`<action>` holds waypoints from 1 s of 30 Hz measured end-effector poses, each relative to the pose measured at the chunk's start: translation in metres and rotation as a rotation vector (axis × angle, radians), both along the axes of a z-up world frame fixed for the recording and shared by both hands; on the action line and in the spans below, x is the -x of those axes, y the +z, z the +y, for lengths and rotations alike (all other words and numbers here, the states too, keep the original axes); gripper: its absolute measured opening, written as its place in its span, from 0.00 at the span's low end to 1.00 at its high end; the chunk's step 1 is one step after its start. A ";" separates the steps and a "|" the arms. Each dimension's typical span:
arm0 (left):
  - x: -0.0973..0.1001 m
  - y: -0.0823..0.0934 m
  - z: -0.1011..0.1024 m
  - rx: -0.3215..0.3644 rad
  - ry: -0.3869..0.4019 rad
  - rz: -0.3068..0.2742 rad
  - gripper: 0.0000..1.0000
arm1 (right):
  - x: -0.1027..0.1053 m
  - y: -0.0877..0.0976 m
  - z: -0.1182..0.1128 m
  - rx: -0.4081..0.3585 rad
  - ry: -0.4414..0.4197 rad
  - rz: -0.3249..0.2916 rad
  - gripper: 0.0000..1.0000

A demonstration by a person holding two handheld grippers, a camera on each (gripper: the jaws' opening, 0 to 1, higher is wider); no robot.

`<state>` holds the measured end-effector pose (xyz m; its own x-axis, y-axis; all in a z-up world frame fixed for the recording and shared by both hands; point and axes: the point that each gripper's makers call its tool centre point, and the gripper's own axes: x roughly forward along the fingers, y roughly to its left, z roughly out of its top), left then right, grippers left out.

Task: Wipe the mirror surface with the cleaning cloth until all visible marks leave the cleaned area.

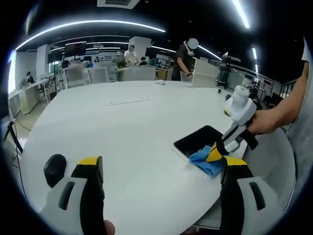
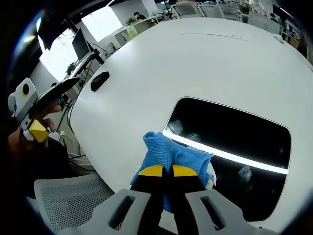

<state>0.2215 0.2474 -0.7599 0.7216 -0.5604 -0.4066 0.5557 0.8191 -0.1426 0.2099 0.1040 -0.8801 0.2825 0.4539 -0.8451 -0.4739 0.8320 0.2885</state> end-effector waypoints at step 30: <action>0.001 -0.004 0.003 0.016 0.016 0.006 0.99 | -0.004 0.000 0.001 0.007 0.030 0.007 0.00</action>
